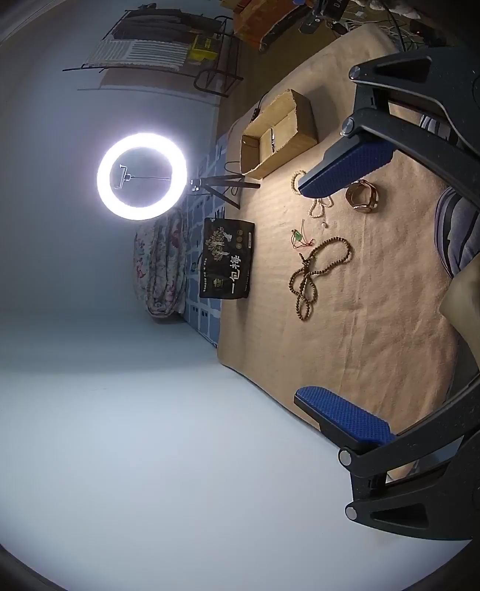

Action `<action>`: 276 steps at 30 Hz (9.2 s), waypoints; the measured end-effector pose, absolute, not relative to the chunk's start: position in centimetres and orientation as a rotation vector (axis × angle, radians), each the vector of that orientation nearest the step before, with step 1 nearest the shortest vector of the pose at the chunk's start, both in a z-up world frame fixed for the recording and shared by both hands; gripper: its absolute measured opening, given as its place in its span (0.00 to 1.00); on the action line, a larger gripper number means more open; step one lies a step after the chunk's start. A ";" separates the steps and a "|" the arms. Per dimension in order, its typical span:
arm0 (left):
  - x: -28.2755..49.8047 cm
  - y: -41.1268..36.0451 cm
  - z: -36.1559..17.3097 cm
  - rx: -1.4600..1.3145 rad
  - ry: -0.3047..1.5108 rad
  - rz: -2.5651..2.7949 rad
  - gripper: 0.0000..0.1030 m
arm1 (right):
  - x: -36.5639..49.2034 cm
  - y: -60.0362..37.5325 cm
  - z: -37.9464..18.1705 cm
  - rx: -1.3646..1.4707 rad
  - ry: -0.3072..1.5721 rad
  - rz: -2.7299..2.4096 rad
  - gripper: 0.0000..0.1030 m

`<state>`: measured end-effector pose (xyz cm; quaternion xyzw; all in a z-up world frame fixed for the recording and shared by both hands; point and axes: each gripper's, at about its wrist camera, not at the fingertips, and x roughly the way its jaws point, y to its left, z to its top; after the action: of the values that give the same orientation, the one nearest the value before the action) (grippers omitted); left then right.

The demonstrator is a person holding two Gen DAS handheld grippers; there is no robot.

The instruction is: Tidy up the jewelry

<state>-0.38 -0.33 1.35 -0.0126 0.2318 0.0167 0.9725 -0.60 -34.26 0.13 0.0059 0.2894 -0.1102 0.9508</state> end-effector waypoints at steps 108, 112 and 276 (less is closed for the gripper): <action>16.3 2.6 -10.8 -0.057 0.795 -0.161 0.86 | 11.9 -27.9 -10.0 -0.047 0.929 0.370 0.97; 20.6 2.4 -12.0 -0.078 0.850 -0.218 0.85 | 13.4 -27.3 -11.3 0.004 0.998 0.428 0.83; 32.9 -28.0 -2.4 0.096 0.749 -0.545 0.33 | 21.2 -44.0 -5.5 0.004 0.830 0.011 0.49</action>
<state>32.86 -27.97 -2.42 0.0463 0.3610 -0.2627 0.8936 21.16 -44.04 -5.50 0.0019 0.4031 0.0052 0.9151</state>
